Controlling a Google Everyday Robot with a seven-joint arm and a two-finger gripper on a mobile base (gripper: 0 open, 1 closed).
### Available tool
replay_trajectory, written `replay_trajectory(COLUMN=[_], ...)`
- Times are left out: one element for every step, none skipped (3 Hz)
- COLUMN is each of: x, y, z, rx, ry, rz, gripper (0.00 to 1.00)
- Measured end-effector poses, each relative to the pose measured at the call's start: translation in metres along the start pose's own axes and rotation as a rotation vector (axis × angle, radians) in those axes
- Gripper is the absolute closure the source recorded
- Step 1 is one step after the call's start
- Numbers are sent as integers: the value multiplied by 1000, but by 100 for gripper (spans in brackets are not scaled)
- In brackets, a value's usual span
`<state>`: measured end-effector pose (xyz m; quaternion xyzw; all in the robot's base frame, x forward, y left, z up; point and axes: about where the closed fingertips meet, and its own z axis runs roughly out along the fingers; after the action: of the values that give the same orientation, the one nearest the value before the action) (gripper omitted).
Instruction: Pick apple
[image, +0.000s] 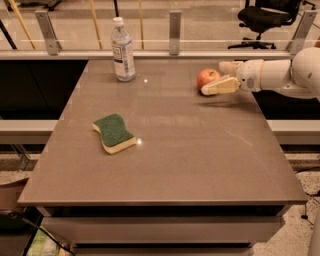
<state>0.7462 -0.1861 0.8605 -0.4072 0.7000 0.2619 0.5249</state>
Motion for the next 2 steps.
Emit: replay_trajectory(x=[0, 0], y=[1, 3], z=[4, 7], rx=[-6, -11], ry=[0, -1], rz=[0, 1], gripper=[37, 61])
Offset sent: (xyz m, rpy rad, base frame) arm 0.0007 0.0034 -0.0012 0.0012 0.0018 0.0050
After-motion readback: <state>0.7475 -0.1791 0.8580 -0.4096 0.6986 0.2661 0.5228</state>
